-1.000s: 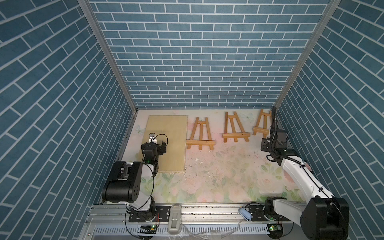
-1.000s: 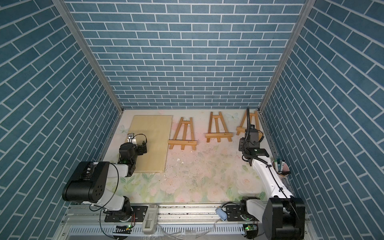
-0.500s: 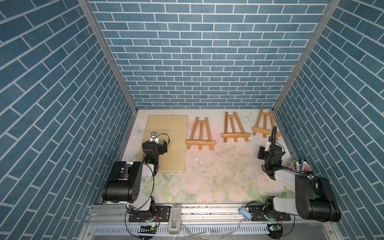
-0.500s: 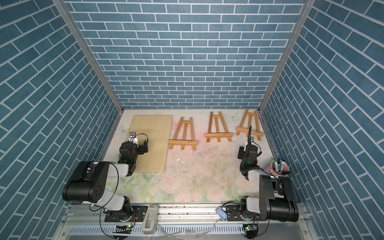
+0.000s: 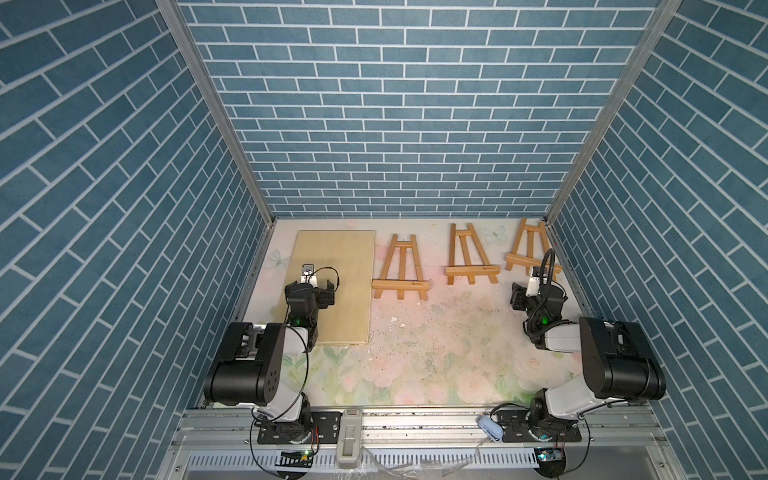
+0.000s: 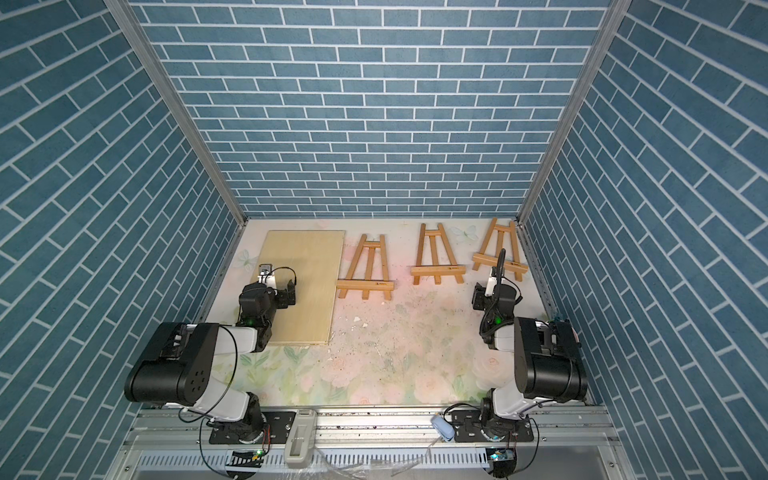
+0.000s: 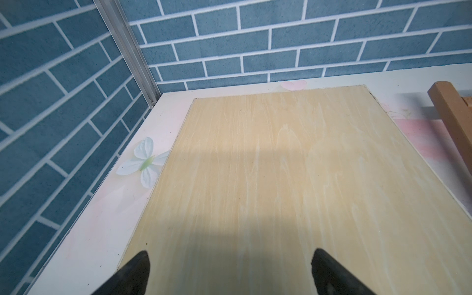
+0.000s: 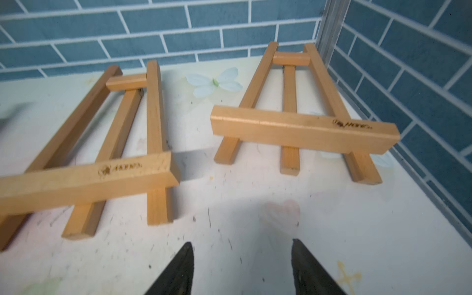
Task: Disassemble the easel
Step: Reset both arms
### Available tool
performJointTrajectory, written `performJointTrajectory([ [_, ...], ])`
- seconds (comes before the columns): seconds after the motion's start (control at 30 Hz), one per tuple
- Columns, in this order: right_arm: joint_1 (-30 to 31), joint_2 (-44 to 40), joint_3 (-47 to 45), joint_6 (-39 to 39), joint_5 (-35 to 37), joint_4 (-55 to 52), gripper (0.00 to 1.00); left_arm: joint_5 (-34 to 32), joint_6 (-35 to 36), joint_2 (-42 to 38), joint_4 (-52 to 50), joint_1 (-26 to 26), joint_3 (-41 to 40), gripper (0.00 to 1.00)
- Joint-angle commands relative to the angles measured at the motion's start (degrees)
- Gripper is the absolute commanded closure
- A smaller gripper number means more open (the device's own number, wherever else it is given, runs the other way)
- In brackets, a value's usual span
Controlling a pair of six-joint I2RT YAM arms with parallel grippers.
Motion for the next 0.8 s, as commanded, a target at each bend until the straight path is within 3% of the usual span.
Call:
performJointTrajectory([
  [0.0, -0.36, 0.21, 1.17, -0.74, -0.66, -1.37, 0.33, 0.65, 0.38, 0.05, -0.15, -0.26, 0.83, 0.01],
  [0.4, -0.45, 0.10, 0.77, -0.91, -0.46, -0.73, 0.25, 0.64, 0.31, 0.07, -0.10, -0.25, 0.83, 0.01],
  [0.43, -0.47, -0.10, 0.59, -0.91, -0.44, -0.50, 0.03, 0.62, 0.31, 0.10, -0.10, -0.24, 0.83, 0.00],
  [0.47, -0.40, -0.09, 0.57, -0.91, -0.46, -0.37, 0.01, 0.63, 0.36, 0.05, -0.10, -0.24, 0.84, 0.01],
  [0.77, -0.36, -0.09, 0.48, -1.00, -0.47, -0.38, 0.01, 0.65, 0.34, 0.03, -0.10, -0.24, 0.84, 0.01],
])
